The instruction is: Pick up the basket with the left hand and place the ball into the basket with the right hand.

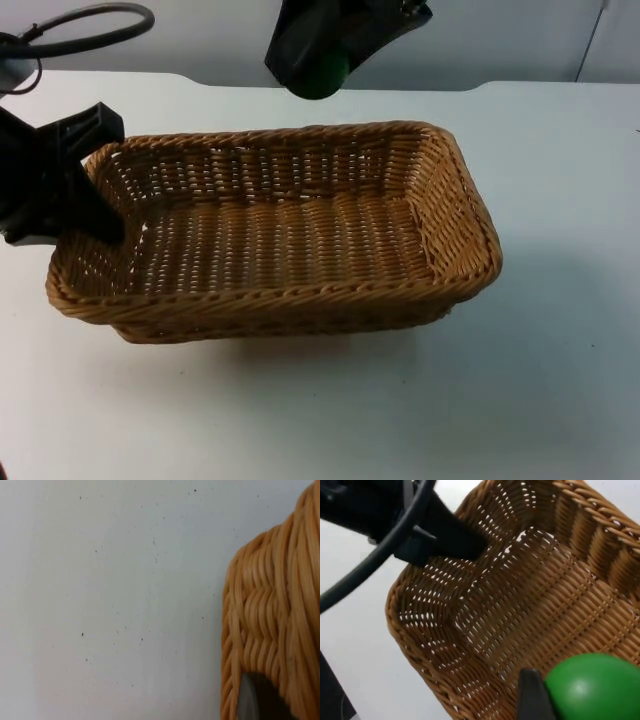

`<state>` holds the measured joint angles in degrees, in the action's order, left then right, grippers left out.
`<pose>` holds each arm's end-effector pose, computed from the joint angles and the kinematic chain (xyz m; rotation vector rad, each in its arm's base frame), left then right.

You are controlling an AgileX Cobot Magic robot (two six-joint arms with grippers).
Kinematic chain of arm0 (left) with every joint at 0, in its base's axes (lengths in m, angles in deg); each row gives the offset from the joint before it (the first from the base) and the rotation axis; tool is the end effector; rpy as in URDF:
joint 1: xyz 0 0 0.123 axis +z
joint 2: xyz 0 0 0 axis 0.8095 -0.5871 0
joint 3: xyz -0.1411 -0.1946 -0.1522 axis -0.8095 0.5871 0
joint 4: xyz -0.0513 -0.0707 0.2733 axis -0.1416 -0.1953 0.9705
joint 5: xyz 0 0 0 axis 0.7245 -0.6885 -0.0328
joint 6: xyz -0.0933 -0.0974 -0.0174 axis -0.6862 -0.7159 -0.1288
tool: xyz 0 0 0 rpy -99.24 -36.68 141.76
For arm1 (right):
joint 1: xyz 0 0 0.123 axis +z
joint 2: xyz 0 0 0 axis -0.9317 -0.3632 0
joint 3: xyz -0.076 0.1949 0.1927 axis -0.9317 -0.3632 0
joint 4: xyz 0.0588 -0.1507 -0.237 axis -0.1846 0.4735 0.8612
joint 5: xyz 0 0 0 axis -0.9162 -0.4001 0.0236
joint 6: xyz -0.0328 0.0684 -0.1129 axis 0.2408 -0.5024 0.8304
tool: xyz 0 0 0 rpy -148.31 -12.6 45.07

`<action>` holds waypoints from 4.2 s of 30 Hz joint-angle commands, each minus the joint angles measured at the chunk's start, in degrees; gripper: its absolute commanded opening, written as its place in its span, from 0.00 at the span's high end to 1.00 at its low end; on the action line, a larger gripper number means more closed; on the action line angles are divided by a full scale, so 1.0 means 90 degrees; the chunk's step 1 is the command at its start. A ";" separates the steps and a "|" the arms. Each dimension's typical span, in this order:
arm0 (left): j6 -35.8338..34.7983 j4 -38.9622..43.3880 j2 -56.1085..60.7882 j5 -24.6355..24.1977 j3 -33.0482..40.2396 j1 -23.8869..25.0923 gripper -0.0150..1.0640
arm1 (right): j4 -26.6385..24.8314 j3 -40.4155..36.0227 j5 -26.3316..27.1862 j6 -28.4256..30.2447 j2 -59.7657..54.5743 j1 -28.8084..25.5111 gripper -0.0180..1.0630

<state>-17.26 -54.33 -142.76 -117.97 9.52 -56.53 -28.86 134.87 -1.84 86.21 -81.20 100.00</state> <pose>0.3482 -0.0832 0.0807 -0.2560 2.7108 -0.8250 0.3888 0.3007 0.2325 -1.0941 2.5711 0.6701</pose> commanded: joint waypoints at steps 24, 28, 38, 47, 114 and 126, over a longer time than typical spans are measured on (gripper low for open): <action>-0.0005 -0.0021 0.0088 -0.0341 0.0004 0.0014 0.99 | -0.0094 -0.0004 0.0663 0.0205 -0.1769 0.0567 0.99; -0.0005 0.0161 0.0088 -0.0421 0.0004 0.0014 0.99 | -0.0094 -0.0004 0.0791 0.0260 -0.1769 0.0607 0.99; -0.0005 0.0172 0.0088 -0.0474 0.0004 0.0014 0.99 | 0.0144 -0.0004 0.0883 0.0248 -0.1769 0.0607 0.96; -0.0005 0.0172 0.0088 -0.0474 0.0004 0.0014 0.99 | 0.0144 0.0023 0.0824 0.0198 -0.1698 0.0607 0.32; -0.0725 0.2912 0.1381 -0.1060 -0.1857 0.0559 0.86 | 0.1616 0.2815 -0.0419 -0.1252 0.1631 0.0719 0.98; -0.1470 0.4240 0.4322 -0.2526 -0.1844 0.0129 0.99 | 0.3484 0.2815 -0.0419 -0.1725 0.2461 0.1345 0.99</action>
<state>-28.72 -18.98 -106.90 -137.71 -6.86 -54.35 -1.15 159.95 -5.92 72.07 -60.80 110.62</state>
